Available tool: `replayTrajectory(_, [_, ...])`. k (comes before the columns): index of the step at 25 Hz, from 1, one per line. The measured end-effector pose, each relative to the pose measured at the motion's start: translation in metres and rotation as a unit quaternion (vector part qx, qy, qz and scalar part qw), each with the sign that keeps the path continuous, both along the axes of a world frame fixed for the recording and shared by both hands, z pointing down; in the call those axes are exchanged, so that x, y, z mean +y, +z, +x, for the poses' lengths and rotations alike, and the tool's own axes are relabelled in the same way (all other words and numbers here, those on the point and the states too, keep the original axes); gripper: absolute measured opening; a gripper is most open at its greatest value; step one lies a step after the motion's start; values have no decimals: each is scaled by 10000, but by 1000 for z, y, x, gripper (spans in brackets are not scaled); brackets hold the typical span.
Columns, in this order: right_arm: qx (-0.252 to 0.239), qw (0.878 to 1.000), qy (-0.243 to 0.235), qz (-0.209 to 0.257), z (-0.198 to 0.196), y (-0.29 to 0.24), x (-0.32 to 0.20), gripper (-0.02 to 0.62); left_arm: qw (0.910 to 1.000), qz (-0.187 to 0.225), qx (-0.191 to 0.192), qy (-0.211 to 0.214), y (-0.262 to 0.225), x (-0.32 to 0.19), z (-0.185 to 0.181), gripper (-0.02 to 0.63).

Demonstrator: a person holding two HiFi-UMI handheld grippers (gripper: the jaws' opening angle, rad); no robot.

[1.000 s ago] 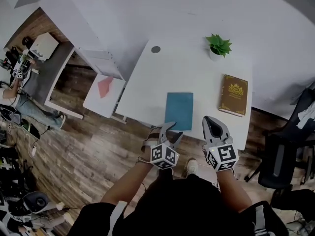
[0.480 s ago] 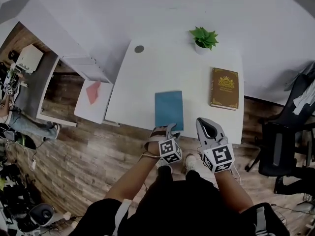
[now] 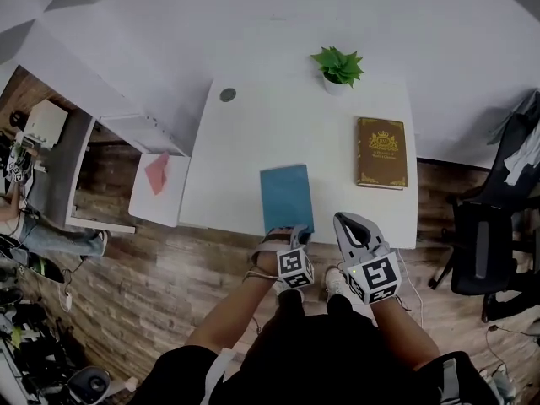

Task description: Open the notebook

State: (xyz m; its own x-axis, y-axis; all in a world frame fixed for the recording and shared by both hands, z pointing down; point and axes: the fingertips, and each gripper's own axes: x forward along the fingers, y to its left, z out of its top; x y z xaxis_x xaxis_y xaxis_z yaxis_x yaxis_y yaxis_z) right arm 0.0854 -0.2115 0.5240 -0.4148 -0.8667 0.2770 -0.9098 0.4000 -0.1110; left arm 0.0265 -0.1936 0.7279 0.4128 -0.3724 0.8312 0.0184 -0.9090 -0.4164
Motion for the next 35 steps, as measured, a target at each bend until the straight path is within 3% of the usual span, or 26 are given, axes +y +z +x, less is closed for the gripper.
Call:
replayTrajectory(5, [-12, 9999, -109, 2, -3, 0, -2, 3, 9999, 89, 77, 105, -5, 4, 2, 29])
replayTrajectory(13, [20, 9994, -351, -65, -17, 5, -8, 3, 9925, 229, 1164, -285, -47, -3, -8, 9])
replayTrajectory(17, [45, 9989, -458, -58, -24, 4, -13, 3, 9791, 311, 1884, -699, -73, -10, -16, 6])
replayTrajectory(20, [59, 9987, -513, -16, -30, 1, -16, 3, 9583, 355, 2556, -1230, -96, -17, -30, 6])
replayTrajectory(22, [68, 9985, -547, -12, -33, 1, -17, 3, 9347, 293, 3130, -1660, -111, -21, -43, 6])
replayTrajectory(24, [85, 9982, -599, -16, -38, 1, -17, 3, 9028, 190, 3718, -2154, -126, -26, -61, 6])
replayTrajectory(27, [120, 9975, -699, 18, -45, 0, -19, 3, 8454, 37, 4459, -2940, -140, -34, -94, 6])
replayTrajectory(31, [150, 9965, -812, 88, -58, -5, -21, 3, 7598, -161, 5126, -3996, -140, -39, -144, 5])
replayTrajectory(35, [161, 9958, -895, 128, -67, -8, -20, 3, 6912, -338, 5452, -4731, -127, -39, -184, 5])
